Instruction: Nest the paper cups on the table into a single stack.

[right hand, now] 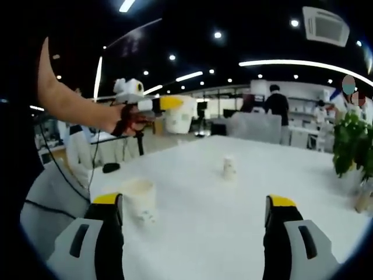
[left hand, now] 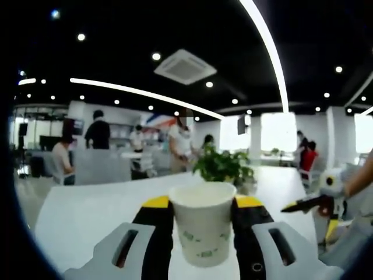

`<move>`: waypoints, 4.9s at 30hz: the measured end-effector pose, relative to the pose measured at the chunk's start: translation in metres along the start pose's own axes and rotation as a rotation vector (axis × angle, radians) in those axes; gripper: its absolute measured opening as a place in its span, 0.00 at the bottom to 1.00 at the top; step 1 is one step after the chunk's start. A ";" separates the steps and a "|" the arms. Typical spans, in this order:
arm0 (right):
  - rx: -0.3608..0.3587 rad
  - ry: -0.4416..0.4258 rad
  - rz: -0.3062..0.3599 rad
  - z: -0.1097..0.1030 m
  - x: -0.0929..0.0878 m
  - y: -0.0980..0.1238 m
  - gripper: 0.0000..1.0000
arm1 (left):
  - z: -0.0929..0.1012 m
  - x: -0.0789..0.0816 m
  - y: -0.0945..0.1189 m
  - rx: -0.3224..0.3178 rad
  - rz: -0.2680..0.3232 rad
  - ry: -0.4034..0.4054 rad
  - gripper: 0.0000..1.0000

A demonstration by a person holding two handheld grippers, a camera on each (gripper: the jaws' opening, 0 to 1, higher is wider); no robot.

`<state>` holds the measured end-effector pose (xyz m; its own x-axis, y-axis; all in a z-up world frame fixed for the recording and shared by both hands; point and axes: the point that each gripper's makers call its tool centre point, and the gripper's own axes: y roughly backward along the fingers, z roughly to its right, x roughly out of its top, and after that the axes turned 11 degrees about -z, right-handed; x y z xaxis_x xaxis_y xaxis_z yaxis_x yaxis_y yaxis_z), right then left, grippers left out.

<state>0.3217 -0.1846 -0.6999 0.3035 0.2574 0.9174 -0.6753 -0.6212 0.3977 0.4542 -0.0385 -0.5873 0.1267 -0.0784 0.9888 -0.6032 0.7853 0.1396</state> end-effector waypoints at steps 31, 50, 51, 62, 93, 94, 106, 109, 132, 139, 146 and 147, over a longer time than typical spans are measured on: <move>-0.002 -0.002 0.014 -0.013 -0.003 0.009 1.00 | 0.050 -0.010 0.042 -0.020 0.043 -0.005 0.37; 0.004 0.001 0.005 -0.014 -0.002 0.005 1.00 | 0.072 -0.020 0.061 -0.037 0.049 -0.025 0.37; 0.004 0.002 0.005 -0.014 -0.001 0.005 1.00 | 0.073 -0.020 0.062 -0.041 0.055 -0.023 0.37; 0.004 0.003 0.004 -0.015 0.000 0.005 1.00 | 0.087 -0.026 0.069 -0.054 0.065 -0.010 0.38; 0.009 -0.009 -0.012 -0.019 -0.011 0.006 1.00 | 0.098 -0.062 0.067 -0.026 0.055 -0.041 0.38; 0.009 -0.010 -0.012 -0.019 -0.011 0.006 1.00 | 0.098 -0.063 0.067 -0.027 0.053 -0.039 0.38; 0.014 -0.014 -0.019 -0.023 -0.013 0.005 1.00 | 0.099 -0.095 0.057 -0.062 -0.005 -0.022 0.38; 0.014 -0.016 -0.018 -0.024 -0.013 0.006 1.00 | 0.097 -0.103 0.055 -0.065 -0.023 -0.012 0.38; 0.014 -0.033 -0.023 -0.024 -0.018 0.003 0.99 | 0.096 -0.148 0.043 -0.086 -0.154 -0.036 0.38; 0.015 -0.035 -0.025 -0.024 -0.019 0.003 0.99 | 0.096 -0.167 0.045 -0.090 -0.229 -0.075 0.39; 0.017 -0.034 -0.026 -0.025 -0.018 0.002 0.99 | 0.097 -0.169 0.046 -0.090 -0.241 -0.088 0.40; 0.018 -0.033 -0.027 -0.025 -0.018 0.002 0.99 | 0.097 -0.169 0.047 -0.092 -0.242 -0.092 0.40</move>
<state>0.2983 -0.1717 -0.7156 0.3434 0.2498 0.9053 -0.6544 -0.6278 0.4215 0.3284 -0.0483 -0.7424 0.1837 -0.3232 0.9283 -0.4892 0.7891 0.3715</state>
